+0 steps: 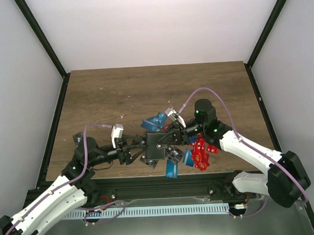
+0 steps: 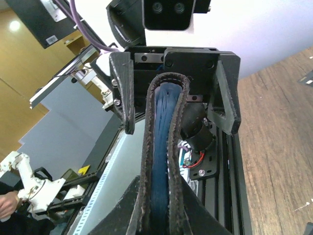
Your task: Put the credit cards into the card holder
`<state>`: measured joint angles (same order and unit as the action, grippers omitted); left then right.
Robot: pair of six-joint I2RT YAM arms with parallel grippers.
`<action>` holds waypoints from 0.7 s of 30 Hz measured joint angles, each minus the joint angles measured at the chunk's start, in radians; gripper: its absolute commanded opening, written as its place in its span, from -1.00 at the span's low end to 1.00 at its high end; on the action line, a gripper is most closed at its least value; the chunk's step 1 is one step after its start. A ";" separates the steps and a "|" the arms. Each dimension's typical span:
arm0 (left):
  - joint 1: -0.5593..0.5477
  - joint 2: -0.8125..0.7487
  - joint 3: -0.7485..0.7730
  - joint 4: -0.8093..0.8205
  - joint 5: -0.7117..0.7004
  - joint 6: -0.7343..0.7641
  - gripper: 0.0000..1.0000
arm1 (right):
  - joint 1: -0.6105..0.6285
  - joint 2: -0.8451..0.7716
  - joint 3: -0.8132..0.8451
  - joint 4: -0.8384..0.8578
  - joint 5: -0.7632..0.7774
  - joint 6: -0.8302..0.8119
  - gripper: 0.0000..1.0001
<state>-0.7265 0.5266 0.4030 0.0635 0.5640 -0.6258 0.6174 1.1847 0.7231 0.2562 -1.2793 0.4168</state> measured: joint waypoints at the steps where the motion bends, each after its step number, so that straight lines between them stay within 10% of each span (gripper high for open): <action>1: 0.000 0.001 0.000 0.008 0.006 0.000 0.52 | 0.000 -0.002 -0.001 0.003 -0.008 0.003 -0.99; 21: -0.013 0.144 -0.047 0.277 0.167 -0.057 -0.33 | 0.034 -0.006 -0.023 0.141 -0.089 0.099 -0.99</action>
<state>-0.7395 0.6708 0.3565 0.3405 0.7311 -0.6827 0.6518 1.1782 0.6998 0.3973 -1.3682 0.5159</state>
